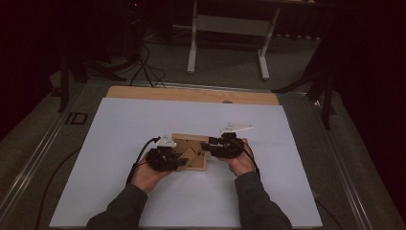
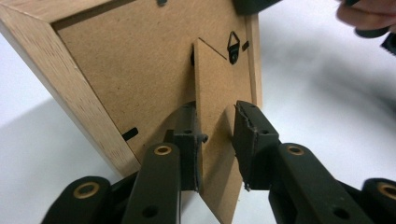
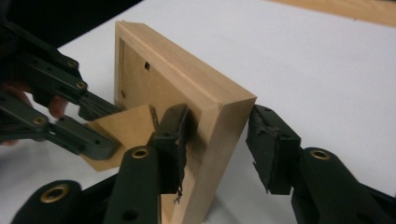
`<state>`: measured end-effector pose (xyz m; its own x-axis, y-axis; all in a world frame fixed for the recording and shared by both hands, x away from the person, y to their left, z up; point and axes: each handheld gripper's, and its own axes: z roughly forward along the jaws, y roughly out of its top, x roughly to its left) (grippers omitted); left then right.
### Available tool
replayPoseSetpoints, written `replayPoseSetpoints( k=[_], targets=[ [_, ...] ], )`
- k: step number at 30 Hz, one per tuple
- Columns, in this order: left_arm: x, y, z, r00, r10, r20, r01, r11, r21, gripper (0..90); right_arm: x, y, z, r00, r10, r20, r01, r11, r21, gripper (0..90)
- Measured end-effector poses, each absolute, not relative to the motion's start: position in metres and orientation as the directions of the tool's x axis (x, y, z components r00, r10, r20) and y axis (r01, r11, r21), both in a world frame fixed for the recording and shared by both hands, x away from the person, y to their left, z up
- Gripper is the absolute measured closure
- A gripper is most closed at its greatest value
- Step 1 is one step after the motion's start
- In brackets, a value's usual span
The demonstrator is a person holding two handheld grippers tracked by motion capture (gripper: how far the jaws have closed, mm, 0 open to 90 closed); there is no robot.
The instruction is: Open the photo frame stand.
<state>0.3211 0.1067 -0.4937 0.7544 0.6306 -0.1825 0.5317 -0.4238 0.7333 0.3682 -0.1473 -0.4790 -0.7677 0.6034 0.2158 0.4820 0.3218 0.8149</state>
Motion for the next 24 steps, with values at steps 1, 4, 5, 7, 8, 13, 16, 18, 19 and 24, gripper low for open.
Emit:
replayPoseSetpoints(
  k=[1, 4, 5, 7, 8, 13, 16, 18, 19, 24],
  targets=[
    [0.322, 0.106, -0.493, 0.755, 0.633, -0.172, 0.528, -0.431, 0.731, 73.1, 0.368, -0.148, -0.478, -0.769, 0.602, 0.213, 0.478, 0.321, 0.818, 58.2],
    [0.324, 0.104, -0.493, 0.755, 0.639, -0.147, 0.520, -0.447, 0.728, 74.6, 0.367, -0.149, -0.476, -0.772, 0.600, 0.208, 0.464, 0.309, 0.830, 59.0],
    [0.325, 0.103, -0.493, 0.756, 0.640, -0.137, 0.517, -0.456, 0.725, 74.9, 0.367, -0.149, -0.475, -0.773, 0.601, 0.205, 0.458, 0.304, 0.835, 59.2],
    [0.327, 0.101, -0.492, 0.752, 0.648, -0.118, 0.513, -0.464, 0.722, 75.5, 0.366, -0.149, -0.474, -0.772, 0.605, 0.195, 0.451, 0.305, 0.839, 59.4],
    [0.328, 0.101, -0.491, 0.750, 0.652, -0.113, 0.513, -0.465, 0.721, 75.7, 0.365, -0.149, -0.473, -0.772, 0.606, 0.191, 0.448, 0.305, 0.840, 59.5],
    [0.335, 0.100, -0.492, 0.730, 0.677, -0.097, 0.523, -0.461, 0.717, 75.8, 0.364, -0.149, -0.472, -0.772, 0.615, 0.160, 0.428, 0.317, 0.846, 59.8],
    [0.339, 0.099, -0.494, 0.723, 0.686, -0.083, 0.525, -0.467, 0.711, 76.4, 0.363, -0.147, -0.472, -0.770, 0.621, 0.148, 0.421, 0.319, 0.849, 60.1],
    [0.340, 0.099, -0.496, 0.721, 0.688, -0.080, 0.529, -0.473, 0.705, 76.3, 0.363, -0.145, -0.473, -0.770, 0.620, 0.151, 0.421, 0.317, 0.850, 60.6],
    [0.340, 0.099, -0.497, 0.720, 0.690, -0.076, 0.530, -0.475, 0.702, 76.5, 0.363, -0.145, -0.473, -0.770, 0.620, 0.150, 0.421, 0.317, 0.850, 60.9],
    [0.338, 0.100, -0.498, 0.721, 0.689, -0.081, 0.527, -0.468, 0.709, 76.8, 0.362, -0.144, -0.474, -0.776, 0.613, 0.150, 0.417, 0.319, 0.851, 61.0]
  ],
)
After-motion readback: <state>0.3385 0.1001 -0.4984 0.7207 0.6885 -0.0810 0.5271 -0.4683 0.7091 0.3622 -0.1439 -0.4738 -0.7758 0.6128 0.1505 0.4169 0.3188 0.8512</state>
